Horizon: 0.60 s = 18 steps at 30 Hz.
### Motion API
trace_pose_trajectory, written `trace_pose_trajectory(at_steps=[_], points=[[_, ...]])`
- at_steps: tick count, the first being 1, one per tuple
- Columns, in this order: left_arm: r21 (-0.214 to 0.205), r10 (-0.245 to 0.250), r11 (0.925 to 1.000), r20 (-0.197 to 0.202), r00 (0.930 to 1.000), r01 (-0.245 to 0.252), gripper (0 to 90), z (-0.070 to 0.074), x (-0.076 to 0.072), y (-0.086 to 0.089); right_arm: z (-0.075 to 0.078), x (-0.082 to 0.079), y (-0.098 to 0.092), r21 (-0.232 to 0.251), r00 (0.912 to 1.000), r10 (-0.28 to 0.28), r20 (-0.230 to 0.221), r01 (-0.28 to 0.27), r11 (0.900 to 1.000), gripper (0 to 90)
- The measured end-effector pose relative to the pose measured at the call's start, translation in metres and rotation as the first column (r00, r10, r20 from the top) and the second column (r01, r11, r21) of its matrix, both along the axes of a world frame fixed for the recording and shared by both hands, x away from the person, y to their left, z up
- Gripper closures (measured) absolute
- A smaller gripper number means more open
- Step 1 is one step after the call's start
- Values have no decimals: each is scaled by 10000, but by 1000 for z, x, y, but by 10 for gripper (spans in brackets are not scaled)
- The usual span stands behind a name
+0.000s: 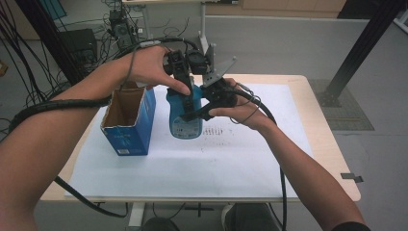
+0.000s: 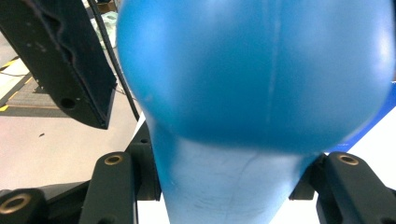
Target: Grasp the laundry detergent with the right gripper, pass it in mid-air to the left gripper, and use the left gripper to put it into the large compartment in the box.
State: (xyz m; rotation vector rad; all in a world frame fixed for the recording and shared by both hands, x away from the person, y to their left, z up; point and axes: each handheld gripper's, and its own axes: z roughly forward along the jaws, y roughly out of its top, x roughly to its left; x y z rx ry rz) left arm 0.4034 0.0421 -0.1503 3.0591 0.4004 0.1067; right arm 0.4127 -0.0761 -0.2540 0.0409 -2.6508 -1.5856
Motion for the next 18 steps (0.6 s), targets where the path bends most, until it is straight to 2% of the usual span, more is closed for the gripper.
trace_pose_trajectory(at_steps=[1,2,18], points=[[28,7,10000,-1,10000,-7,54,0,0,0,0,0,0,4,10000,-12,22,12,10000,436],[31,-1,10000,0,10000,1,54,0,0,0,0,2,1,228,9994,152,317,-160,9996,436],[24,-75,10000,99,9999,75,80,0,-1,0,1,2,1,257,9992,166,360,-175,9995,436]])
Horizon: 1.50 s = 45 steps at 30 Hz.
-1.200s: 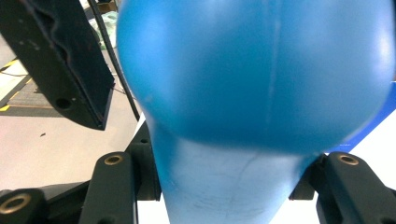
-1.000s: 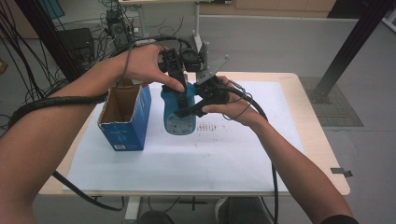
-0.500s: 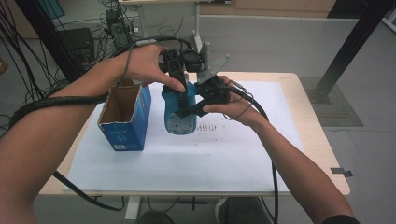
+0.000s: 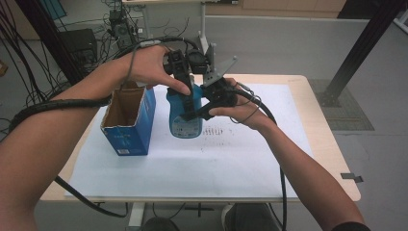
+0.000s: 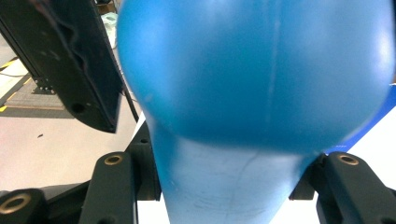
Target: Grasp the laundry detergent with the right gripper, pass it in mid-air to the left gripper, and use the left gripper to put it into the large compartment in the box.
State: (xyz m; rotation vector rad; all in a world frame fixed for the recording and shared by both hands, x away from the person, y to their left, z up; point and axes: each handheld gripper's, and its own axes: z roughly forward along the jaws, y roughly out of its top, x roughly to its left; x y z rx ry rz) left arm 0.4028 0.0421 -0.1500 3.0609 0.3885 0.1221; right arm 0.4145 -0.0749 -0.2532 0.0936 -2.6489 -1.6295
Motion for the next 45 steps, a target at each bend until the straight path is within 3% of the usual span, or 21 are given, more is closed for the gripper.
trace_pose_trajectory(at_steps=[10,23,45], points=[[43,-26,10000,77,10000,26,218,0,0,1,0,-1,0,-44,10000,-43,73,43,10000,436],[-109,-117,9999,-250,9996,114,335,-1,-2,0,0,-1,1,-81,9999,-37,108,38,10000,436],[-4,-200,9998,-162,9997,199,350,-3,-4,-1,-2,-1,0,-32,9999,62,158,-62,10000,435]])
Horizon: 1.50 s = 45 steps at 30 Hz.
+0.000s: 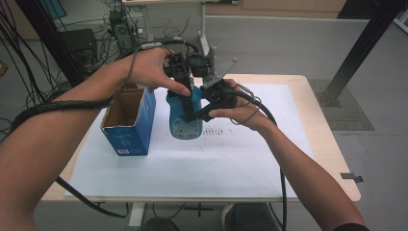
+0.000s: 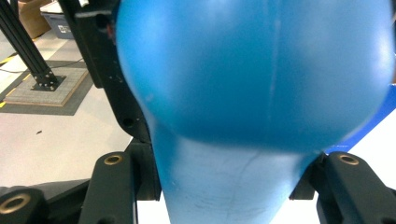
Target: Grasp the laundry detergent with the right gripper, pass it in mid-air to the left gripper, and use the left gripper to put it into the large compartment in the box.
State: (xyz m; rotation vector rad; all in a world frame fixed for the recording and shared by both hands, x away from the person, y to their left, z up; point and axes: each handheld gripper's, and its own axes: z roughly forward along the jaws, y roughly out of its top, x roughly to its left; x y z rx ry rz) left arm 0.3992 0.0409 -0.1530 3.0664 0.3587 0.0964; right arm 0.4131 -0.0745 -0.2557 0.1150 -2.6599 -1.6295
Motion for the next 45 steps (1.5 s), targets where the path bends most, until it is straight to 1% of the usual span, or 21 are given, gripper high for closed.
trace_pose_trajectory(at_steps=[3,5,8,9,10,12,13,14,29,31,34,45], points=[[9,-9,10000,-22,10000,9,351,-1,0,0,0,0,0,0,10000,-6,21,6,10000,434],[15,-13,10000,-54,10000,13,351,-1,0,0,-1,-1,0,-60,10000,-29,-60,29,10000,434],[42,14,10000,-106,9999,-13,353,-2,0,0,-2,0,1,-17,10000,47,-10,-47,10000,433],[42,14,10000,-106,9999,-13,353,-2,0,0,-2,0,1,-23,10000,52,-3,-52,10000,433],[140,-86,9999,-107,9999,87,353,-2,1,0,-2,0,1,-23,10000,57,10,-57,10000,433],[143,-88,9999,-102,9999,90,353,-1,1,1,-2,0,1,-19,10000,47,28,-47,10000,433],[43,19,10000,-89,10000,-19,353,-2,0,1,-2,0,1,-9,10000,55,15,-55,10000,432],[43,19,10000,-89,10000,-19,353,-2,0,1,-2,0,1,-9,10000,55,15,-55,10000,432],[218,-42,9998,-117,9999,45,354,-3,1,1,-4,1,3,-22,9999,118,49,-118,9999,429],[215,-44,9998,-139,9999,47,354,-3,1,1,-4,1,3,-17,9999,117,34,-117,9999,429],[93,76,9999,-129,9999,-74,354,-4,0,1,-4,1,2,-10,10000,99,4,-99,10000,428],[82,124,9999,-156,9998,-123,354,-4,1,3,-5,1,2,-53,9999,13,-102,-14,10000,427]])
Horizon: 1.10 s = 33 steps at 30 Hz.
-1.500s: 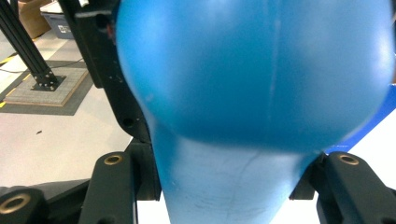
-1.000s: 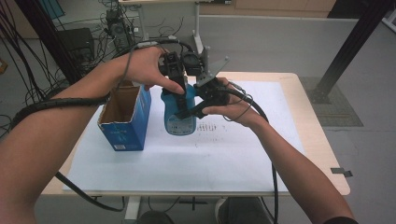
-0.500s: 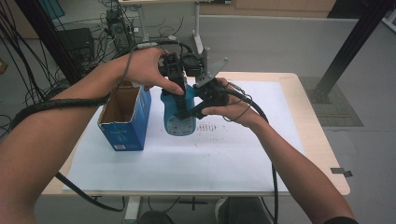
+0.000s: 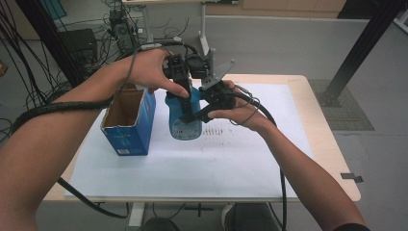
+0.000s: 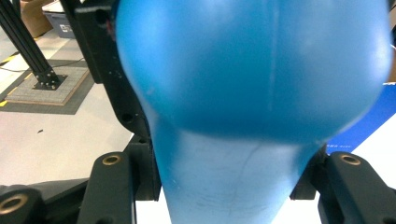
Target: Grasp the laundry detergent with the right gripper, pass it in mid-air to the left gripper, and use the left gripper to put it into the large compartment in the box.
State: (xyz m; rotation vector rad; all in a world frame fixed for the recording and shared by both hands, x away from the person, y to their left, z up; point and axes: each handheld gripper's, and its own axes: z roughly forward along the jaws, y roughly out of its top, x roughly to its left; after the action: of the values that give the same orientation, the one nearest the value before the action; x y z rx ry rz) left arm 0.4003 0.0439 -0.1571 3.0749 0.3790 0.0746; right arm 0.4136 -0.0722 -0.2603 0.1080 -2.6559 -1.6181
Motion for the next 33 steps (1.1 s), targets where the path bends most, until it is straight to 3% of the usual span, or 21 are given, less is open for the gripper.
trace_pose_trajectory(at_steps=[33], points=[[114,65,9999,-33,10000,-65,355,-3,0,0,-3,-1,0,33,10000,-67,56,67,10000,422]])
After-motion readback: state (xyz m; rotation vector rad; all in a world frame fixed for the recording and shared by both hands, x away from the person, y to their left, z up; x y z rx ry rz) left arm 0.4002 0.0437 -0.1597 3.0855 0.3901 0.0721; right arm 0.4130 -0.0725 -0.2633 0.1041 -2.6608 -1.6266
